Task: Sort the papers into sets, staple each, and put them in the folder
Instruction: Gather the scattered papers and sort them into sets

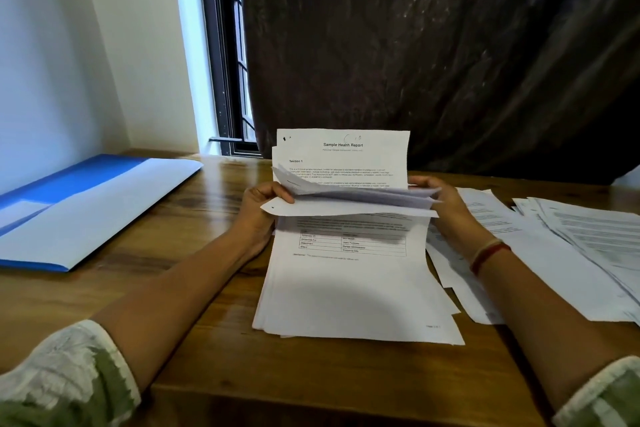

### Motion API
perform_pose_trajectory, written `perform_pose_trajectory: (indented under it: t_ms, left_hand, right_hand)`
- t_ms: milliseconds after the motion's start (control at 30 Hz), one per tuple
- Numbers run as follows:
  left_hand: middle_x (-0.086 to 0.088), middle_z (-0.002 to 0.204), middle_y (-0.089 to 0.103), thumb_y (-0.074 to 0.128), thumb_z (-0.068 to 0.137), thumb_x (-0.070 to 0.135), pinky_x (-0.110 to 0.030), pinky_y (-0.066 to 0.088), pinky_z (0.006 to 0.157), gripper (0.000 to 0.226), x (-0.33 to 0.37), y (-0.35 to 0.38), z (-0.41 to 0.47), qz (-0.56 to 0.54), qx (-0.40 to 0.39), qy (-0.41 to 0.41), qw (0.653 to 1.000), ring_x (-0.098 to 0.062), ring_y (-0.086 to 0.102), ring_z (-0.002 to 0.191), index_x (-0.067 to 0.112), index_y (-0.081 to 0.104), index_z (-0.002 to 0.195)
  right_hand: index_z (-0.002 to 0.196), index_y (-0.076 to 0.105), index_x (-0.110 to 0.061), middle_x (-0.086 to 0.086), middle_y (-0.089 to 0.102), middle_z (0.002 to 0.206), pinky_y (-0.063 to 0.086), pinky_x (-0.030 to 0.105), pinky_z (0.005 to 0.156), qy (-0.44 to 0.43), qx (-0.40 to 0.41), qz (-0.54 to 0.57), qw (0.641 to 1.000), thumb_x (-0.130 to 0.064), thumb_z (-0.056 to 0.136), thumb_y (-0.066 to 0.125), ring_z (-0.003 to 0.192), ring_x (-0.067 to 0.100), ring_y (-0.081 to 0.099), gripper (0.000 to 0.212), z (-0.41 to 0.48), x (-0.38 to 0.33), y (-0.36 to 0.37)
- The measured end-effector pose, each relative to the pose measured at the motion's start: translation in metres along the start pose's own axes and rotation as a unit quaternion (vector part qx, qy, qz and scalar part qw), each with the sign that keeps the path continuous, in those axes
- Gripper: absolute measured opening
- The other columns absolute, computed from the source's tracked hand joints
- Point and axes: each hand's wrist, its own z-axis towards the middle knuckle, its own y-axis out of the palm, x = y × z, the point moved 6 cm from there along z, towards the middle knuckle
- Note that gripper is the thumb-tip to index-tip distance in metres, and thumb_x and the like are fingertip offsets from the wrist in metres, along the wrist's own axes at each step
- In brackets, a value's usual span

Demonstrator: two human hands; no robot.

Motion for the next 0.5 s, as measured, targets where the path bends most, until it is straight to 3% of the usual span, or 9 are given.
perform_pose_trajectory:
  t_ms: [100,200,333,500]
  left_hand:
    - [-0.01,0.093,0.067,0.054,0.078,-0.015,-0.035,0.053,0.07,0.047,-0.004,-0.001,0.002,-0.012,0.002,-0.02,1.0,-0.027,0.063,0.083,0.018,0.067,0.048]
    - [-0.005,0.085,0.073,0.054,0.077,-0.021,-0.033,0.058,0.069,0.049,-0.007,-0.003,0.003,-0.007,0.028,-0.038,0.999,-0.024,0.068,0.078,0.018,0.068,0.05]
    - [-0.007,0.089,0.074,0.052,0.081,-0.02,-0.043,0.057,0.081,0.036,-0.009,-0.004,0.003,0.018,0.029,-0.05,0.998,-0.028,0.068,0.086,0.01,0.07,0.09]
    - [-0.006,0.089,0.075,0.05,0.081,-0.021,-0.044,0.056,0.081,0.037,-0.008,-0.005,0.002,0.02,0.041,-0.052,0.998,-0.029,0.067,0.087,0.007,0.067,0.1]
  right_hand:
    - [0.106,0.067,-0.006,0.006,0.073,0.082,0.054,0.028,0.056,0.016,0.002,0.063,0.998,-0.007,0.096,0.055,0.076,0.029,0.069,0.016,0.001,0.002,0.005]
    - [0.096,0.068,-0.009,0.002,0.072,0.075,0.052,0.021,0.049,0.013,0.011,0.065,0.998,0.001,0.095,0.054,0.065,0.015,0.071,0.017,-0.004,-0.002,0.006]
    - [0.083,0.063,-0.011,0.0,0.065,0.074,0.047,0.012,0.043,-0.008,0.026,0.059,0.998,0.004,0.093,0.054,0.05,-0.001,0.064,0.02,-0.006,-0.009,0.007]
    - [0.082,0.065,-0.01,0.002,0.068,0.075,0.054,0.019,0.05,-0.021,0.037,0.069,0.997,0.003,0.092,0.057,0.064,0.015,0.068,0.019,-0.007,-0.012,0.008]
